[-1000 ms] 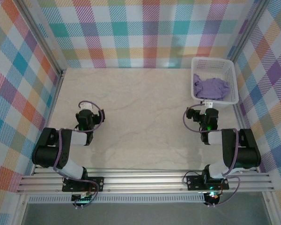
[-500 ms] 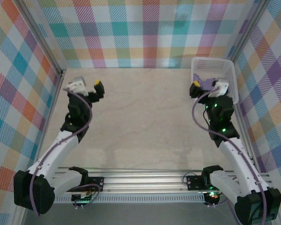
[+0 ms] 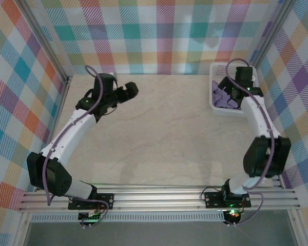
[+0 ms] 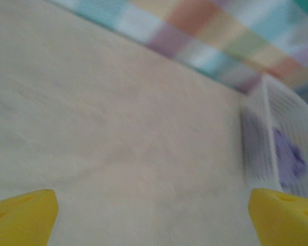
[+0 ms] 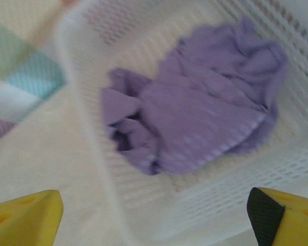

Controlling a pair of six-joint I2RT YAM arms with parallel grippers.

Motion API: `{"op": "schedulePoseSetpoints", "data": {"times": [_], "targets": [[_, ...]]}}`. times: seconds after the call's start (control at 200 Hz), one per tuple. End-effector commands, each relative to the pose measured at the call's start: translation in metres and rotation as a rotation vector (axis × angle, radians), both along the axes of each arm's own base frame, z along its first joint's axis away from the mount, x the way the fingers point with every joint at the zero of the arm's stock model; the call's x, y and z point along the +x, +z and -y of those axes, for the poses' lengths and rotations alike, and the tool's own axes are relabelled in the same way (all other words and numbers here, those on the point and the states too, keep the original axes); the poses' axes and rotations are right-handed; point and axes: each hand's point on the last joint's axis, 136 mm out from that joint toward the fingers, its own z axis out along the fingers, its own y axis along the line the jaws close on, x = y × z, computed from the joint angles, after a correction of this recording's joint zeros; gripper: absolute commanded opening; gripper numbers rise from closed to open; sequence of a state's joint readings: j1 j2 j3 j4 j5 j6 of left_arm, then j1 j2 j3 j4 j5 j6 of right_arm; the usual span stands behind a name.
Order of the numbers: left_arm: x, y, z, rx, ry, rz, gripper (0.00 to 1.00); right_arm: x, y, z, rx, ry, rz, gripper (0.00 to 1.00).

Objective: Fold and stack the t-shirts

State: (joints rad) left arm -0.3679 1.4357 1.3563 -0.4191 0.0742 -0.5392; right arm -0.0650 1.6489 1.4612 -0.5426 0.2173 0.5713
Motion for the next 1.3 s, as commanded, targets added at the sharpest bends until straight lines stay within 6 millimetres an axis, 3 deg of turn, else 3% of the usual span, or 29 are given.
{"op": "schedulePoseSetpoints", "data": {"times": [0.0,0.105,0.265,0.42,0.535,0.615,0.69,0.725,0.805,0.88,1.065,1.294], "targets": [[-0.015,0.013,0.025,-0.087,-0.08,-0.033,0.95,0.003,-0.026,0.018,0.1,-0.071,-0.103,0.92],[-0.021,0.011,0.037,-0.091,-0.105,-0.042,0.95,0.025,-0.061,0.025,0.16,-0.071,-0.15,0.88],[-0.025,0.009,0.036,-0.073,-0.096,-0.045,0.94,0.044,-0.107,0.022,0.209,-0.064,-0.246,0.8],[-0.026,0.01,0.035,-0.073,-0.096,-0.038,0.94,0.06,-0.132,0.014,0.27,-0.044,-0.248,0.76],[-0.025,0.006,0.036,-0.069,-0.098,-0.048,0.93,0.069,-0.142,0.014,0.286,-0.045,-0.244,0.68],[-0.024,0.005,0.036,-0.071,-0.098,-0.051,0.92,0.074,-0.142,0.017,0.269,-0.049,-0.229,0.47],[-0.024,0.005,0.036,-0.069,-0.097,-0.049,0.92,0.074,-0.132,0.026,0.217,-0.068,-0.193,0.14],[-0.024,0.005,0.036,-0.067,-0.095,-0.05,0.91,0.073,-0.121,0.03,0.194,-0.082,-0.148,0.0],[-0.025,0.003,0.034,-0.062,-0.09,-0.051,0.9,0.073,-0.091,0.032,0.16,-0.075,-0.002,0.0],[-0.024,-0.001,0.032,-0.054,-0.08,-0.054,0.9,0.074,-0.05,0.026,0.129,-0.035,0.125,0.0],[-0.02,-0.008,0.034,-0.061,-0.066,-0.065,0.87,0.059,0.055,-0.014,0.032,0.083,0.366,0.0],[-0.017,0.005,0.03,-0.065,-0.042,-0.04,0.86,0.022,0.208,-0.065,-0.022,0.222,0.685,0.0]]}}
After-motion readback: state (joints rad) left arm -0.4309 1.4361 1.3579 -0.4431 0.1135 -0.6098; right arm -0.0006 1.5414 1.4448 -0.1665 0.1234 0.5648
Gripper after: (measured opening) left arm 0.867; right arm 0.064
